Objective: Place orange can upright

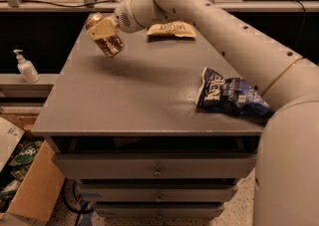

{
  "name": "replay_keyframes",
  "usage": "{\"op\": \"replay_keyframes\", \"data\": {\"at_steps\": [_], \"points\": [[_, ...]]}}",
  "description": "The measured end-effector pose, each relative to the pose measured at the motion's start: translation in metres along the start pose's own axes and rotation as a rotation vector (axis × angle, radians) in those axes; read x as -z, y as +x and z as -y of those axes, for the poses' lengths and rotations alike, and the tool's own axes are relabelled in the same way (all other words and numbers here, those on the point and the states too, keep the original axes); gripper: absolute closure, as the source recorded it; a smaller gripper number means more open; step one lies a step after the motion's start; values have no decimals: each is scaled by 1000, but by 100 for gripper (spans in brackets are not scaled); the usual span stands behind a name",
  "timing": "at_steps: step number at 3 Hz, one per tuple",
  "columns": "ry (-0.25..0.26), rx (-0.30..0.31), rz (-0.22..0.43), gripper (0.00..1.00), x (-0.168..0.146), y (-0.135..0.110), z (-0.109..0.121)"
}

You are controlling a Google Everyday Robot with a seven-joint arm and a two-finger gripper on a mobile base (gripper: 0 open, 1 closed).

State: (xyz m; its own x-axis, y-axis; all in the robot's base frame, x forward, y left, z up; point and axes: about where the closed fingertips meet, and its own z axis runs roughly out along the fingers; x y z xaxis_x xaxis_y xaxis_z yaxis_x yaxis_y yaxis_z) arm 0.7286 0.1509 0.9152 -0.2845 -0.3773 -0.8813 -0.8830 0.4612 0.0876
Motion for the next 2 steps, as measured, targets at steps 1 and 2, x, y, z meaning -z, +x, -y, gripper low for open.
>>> {"op": "replay_keyframes", "data": {"at_steps": [1,2], "points": [[-28,-17,216,100,9,-14,10],[-58,-12,371,100,12,-23,15]]}}
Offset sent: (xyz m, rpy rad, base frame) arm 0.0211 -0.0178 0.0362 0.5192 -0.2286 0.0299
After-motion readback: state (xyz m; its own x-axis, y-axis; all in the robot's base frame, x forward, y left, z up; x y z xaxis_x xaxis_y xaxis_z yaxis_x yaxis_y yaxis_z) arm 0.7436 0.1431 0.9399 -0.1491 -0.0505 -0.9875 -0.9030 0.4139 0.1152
